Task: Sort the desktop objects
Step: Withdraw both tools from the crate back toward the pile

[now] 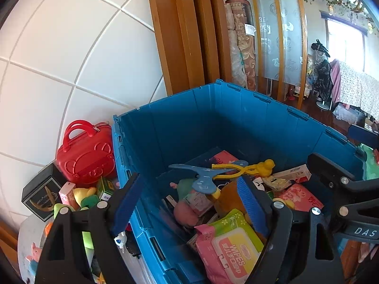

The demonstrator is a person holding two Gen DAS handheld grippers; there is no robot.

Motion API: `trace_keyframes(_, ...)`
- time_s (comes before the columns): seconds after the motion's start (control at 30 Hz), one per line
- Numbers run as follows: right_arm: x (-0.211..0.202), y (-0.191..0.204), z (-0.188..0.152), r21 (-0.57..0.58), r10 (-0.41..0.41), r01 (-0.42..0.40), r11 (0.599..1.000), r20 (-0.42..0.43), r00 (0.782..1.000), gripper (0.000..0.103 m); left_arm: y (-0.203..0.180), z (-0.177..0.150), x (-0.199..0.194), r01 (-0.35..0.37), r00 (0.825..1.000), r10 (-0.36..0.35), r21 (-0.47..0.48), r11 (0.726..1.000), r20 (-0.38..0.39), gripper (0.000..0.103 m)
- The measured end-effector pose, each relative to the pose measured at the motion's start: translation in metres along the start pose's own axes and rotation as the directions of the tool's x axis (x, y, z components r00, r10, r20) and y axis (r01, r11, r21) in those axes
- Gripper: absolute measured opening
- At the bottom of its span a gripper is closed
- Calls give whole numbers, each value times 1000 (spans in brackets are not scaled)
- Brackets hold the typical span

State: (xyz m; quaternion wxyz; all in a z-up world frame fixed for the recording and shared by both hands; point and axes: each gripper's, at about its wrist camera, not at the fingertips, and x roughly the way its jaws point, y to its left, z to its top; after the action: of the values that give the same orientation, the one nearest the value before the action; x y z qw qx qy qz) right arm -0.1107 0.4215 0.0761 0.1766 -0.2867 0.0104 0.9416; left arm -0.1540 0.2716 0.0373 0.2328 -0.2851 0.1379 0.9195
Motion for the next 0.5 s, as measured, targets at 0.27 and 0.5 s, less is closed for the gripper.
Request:
trace_keyframes(0.27,-26,-2,-16,16,-11,11,1000,-9,1000,103,16,-21,-31,47,998,-45,-43,998,39,92)
trace_keyframes(0.5,-57,11,-42,15,14,-14,1000,-17,1000,103,34,-55,-64,77,995,-72,-73,994,63,97)
